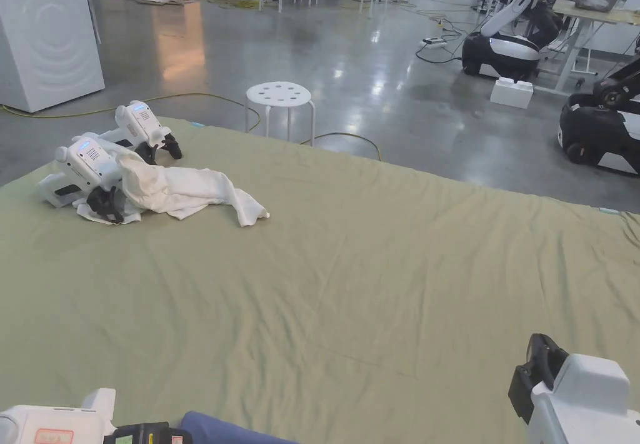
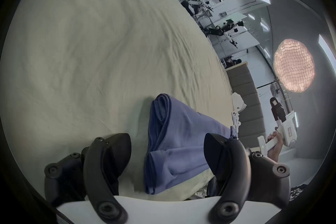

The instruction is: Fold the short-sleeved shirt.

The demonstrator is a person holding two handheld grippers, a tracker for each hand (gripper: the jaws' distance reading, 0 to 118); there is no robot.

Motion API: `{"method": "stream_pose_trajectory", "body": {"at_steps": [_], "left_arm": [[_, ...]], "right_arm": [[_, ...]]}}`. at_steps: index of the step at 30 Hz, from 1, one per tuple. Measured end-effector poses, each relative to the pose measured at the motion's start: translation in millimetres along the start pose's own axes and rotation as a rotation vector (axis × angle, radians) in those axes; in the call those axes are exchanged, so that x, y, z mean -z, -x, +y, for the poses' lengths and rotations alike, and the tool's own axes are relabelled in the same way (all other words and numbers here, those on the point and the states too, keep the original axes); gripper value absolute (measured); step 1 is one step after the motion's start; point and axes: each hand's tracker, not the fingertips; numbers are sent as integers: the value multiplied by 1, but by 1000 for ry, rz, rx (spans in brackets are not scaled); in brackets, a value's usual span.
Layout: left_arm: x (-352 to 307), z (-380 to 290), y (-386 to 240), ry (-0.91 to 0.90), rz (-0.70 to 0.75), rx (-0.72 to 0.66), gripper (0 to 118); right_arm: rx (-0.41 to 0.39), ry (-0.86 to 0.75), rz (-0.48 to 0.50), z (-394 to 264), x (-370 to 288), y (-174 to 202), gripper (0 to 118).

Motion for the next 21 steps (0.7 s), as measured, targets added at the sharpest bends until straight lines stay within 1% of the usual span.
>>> {"method": "stream_pose_trajectory", "body": {"at_steps": [2, 3, 5, 6, 7, 8, 9, 10, 12, 13, 14, 15, 17, 18, 19, 21], "left_arm": [[-1, -1, 2, -37, -91, -31, 85], [14, 2, 22, -24, -119, -63, 85], [23, 0, 27, 16, -203, -127, 85], [28, -2, 28, 34, -242, -146, 84], [28, -12, 12, 51, -268, -156, 83], [32, -15, 11, 65, -287, -156, 80], [36, -16, 9, 64, -279, -153, 74], [39, -18, 7, 59, -266, -159, 60], [39, -18, 2, 71, -190, -166, 20], [42, -20, 0, 86, -115, -130, 8], [42, -24, -2, 79, -118, -112, 7], [38, -12, 7, 66, -149, -129, 4], [30, -11, -3, 40, -126, -113, 3], [27, -12, -10, 29, -116, -81, 3], [14, -18, -37, 24, -112, -45, 3], [5, -19, -53, 10, -102, -27, 2]], "right_arm": [[-6, 7, -4, -2, 0, -1, 0], [-8, 11, -6, -3, 0, -1, 0], [-11, 17, -7, -3, -1, -1, 0], [-12, 21, -8, -4, -1, -1, 0], [-10, 25, -7, -4, -1, -1, 0], [-7, 28, -6, -5, 0, -1, 0], [-6, 32, -5, -6, 0, 0, 0], [-5, 36, -3, -7, 0, 1, 0], [-5, 42, 0, -8, 1, 1, 0], [-6, 44, 1, -9, 1, 2, 0], [-7, 46, 3, -9, 1, 2, 0], [-7, 48, 5, -10, 2, 3, 0], [-9, 50, 8, -9, 2, 3, 0], [-10, 49, 7, -8, 2, 3, 0], [-11, 48, 8, -8, 2, 2, 0], [-10, 46, 8, -7, 2, 1, 0]]}}
